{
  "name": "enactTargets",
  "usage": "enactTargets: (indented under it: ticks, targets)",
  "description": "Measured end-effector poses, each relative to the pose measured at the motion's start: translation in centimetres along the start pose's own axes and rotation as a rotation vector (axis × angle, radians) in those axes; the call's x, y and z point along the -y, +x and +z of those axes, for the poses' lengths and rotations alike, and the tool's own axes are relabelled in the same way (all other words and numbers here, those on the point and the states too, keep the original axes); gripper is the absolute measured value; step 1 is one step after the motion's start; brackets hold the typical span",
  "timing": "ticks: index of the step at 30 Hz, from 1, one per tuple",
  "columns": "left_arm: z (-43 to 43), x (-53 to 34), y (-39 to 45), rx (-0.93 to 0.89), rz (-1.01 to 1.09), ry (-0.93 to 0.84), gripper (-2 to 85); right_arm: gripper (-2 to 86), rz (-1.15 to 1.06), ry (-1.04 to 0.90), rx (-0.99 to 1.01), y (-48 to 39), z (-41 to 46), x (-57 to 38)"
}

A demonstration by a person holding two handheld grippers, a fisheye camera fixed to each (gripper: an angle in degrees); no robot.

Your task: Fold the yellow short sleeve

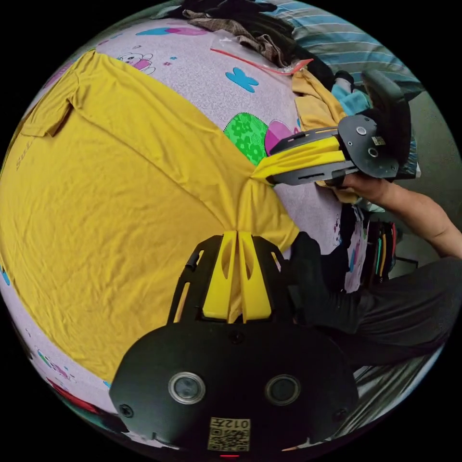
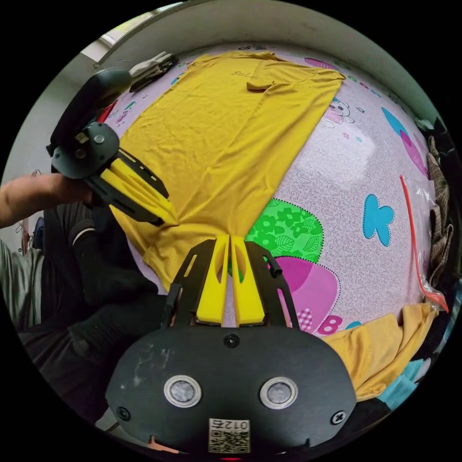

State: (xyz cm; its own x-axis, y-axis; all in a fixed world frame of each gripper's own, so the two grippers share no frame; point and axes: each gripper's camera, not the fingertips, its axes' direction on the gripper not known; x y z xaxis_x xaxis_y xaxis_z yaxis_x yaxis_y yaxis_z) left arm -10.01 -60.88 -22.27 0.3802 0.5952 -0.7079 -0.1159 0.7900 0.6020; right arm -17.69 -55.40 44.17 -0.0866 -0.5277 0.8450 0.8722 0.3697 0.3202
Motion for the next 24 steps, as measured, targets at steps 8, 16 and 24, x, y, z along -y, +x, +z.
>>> enactTargets:
  ticks: [8,16,24]
  targets:
    - [-1.5,-4.7,-0.3,-0.042,-0.025,0.119,0.9,-0.9,-0.008,0.038,0.027,-2.2,-0.3,0.8]
    - [1.8,-7.4,0.3,-0.084,0.052,-0.067,0.6,-0.8,-0.045,-0.084,0.071,-3.0,4.6,0.6]
    - [-0.9,-11.7,-0.8,-0.15,0.058,0.01,0.5,-0.9,-0.062,-0.132,0.015,-4.0,5.5,2.9]
